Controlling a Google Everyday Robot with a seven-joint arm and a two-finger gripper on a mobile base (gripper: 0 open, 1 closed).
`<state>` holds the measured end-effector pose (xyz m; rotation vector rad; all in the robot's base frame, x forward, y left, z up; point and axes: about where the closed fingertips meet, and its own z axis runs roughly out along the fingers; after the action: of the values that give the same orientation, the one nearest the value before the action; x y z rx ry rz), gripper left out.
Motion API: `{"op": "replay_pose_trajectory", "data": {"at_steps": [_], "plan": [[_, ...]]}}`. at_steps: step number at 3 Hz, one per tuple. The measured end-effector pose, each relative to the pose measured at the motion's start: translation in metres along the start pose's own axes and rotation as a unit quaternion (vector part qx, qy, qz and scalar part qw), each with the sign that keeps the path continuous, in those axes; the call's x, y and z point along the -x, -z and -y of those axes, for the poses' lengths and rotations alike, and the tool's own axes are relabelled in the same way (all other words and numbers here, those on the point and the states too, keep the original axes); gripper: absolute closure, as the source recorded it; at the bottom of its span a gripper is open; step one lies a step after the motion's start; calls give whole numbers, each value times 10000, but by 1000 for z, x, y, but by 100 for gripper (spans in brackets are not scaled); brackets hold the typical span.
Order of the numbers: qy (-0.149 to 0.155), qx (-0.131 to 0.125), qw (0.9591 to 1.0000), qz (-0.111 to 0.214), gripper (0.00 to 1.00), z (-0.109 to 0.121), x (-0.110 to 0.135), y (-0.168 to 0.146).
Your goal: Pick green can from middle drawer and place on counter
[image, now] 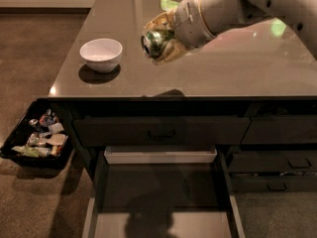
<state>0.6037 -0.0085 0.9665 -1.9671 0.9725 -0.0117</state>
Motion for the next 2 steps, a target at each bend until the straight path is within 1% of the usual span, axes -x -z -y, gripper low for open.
{"op": "replay_pose_trajectory", "data": {"at_steps": [1, 2], "plan": [[-1, 0, 10000, 1, 100, 0, 0, 0], [-477, -75, 9987, 165, 100, 0, -19, -15]]}}
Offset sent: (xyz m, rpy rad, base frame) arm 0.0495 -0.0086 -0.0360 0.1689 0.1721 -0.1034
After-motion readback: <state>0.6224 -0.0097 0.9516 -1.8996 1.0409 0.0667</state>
